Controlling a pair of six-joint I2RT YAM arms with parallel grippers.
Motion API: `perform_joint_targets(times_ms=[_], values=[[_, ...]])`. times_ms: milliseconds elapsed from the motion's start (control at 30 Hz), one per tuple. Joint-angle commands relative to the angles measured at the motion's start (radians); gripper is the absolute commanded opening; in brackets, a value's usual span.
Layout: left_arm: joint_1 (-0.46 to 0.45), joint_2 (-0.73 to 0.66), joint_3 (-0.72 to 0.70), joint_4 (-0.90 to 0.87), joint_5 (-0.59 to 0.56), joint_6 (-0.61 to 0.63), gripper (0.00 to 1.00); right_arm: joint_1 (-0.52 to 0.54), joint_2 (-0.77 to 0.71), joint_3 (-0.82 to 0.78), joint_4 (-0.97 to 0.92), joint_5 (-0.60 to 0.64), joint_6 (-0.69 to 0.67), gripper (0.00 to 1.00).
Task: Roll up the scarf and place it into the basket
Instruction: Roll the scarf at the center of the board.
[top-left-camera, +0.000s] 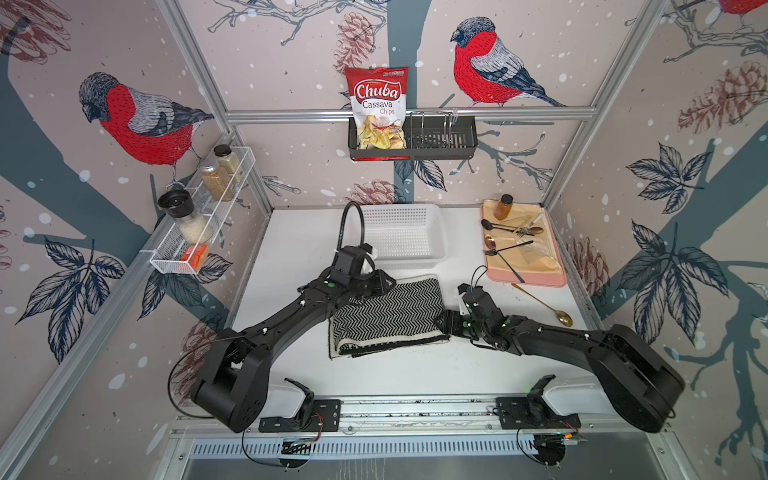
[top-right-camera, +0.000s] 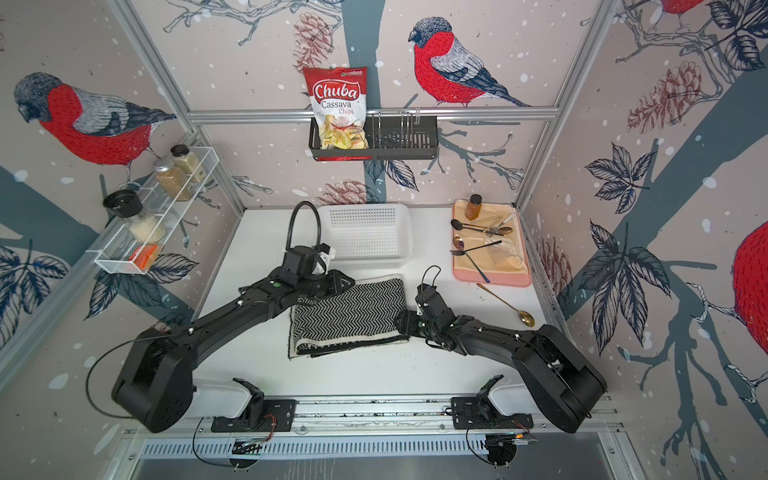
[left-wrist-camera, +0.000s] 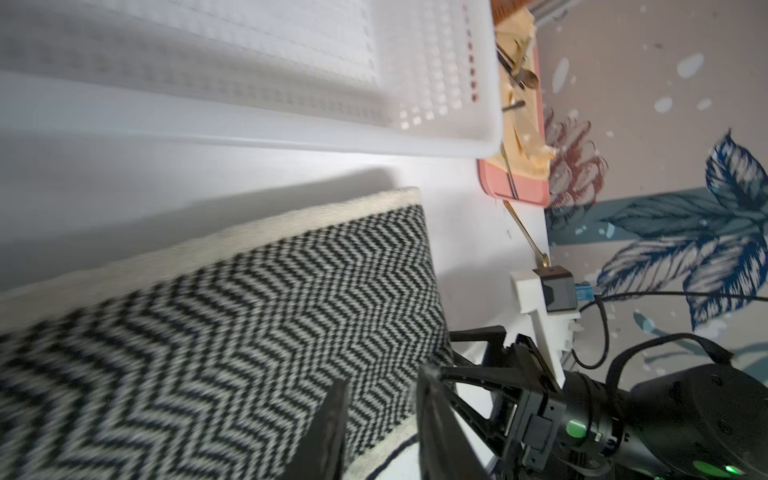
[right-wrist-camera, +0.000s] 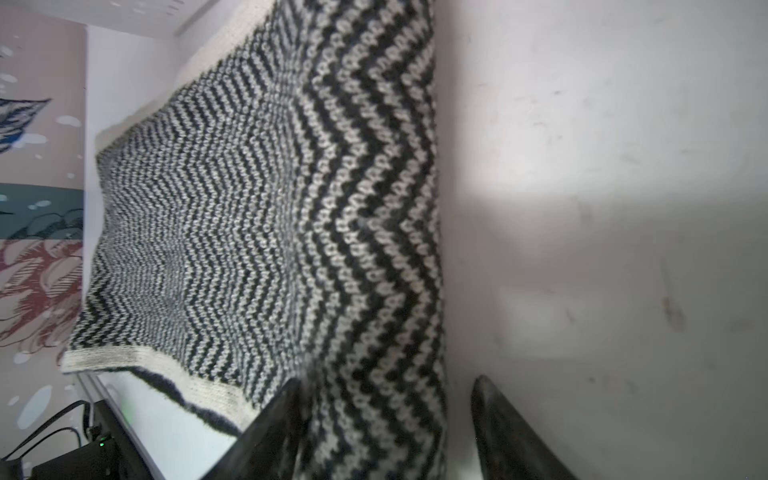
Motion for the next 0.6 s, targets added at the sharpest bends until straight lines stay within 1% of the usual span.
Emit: perform_joint_targets(times_ms=[0, 67, 100, 133, 233, 267, 300, 367, 400, 467, 567], values=[[-0.058, 0.074, 0.035, 0.163, 0.041, -0.033, 0.29, 0.006, -0.009, -0.066, -0.020, -0.028, 0.091, 0.62], [-0.084, 0.139, 0.066, 0.190, 0.047, -0.041, 0.27, 0.005, -0.004, -0.080, -0.009, -0.035, 0.095, 0.56], [-0.096, 0.174, 0.089, 0.191, 0.053, -0.041, 0.26, 0.008, -0.003, -0.084, -0.007, -0.038, 0.097, 0.52], [-0.106, 0.202, 0.108, 0.189, 0.053, -0.041, 0.26, 0.010, -0.003, -0.088, -0.002, -0.040, 0.099, 0.46], [-0.126, 0.251, 0.131, 0.197, 0.055, -0.044, 0.25, 0.011, -0.017, -0.106, -0.003, -0.029, 0.110, 0.11], [-0.129, 0.258, 0.131, 0.200, 0.055, -0.045, 0.24, 0.009, -0.026, -0.108, -0.013, -0.019, 0.112, 0.04], [-0.131, 0.263, 0.158, 0.201, 0.054, -0.046, 0.23, 0.005, -0.040, -0.107, -0.032, -0.003, 0.111, 0.00], [-0.131, 0.262, 0.166, 0.188, 0.045, -0.043, 0.23, 0.013, -0.070, -0.087, -0.090, 0.067, 0.101, 0.00], [-0.131, 0.259, 0.172, 0.174, 0.041, -0.037, 0.23, 0.025, -0.111, -0.067, -0.130, 0.118, 0.091, 0.00], [-0.131, 0.248, 0.182, 0.143, 0.020, -0.022, 0.23, 0.086, -0.147, 0.002, -0.226, 0.262, 0.062, 0.00], [-0.110, 0.227, 0.199, 0.086, -0.002, 0.004, 0.24, 0.220, -0.115, 0.169, -0.432, 0.524, 0.023, 0.00]])
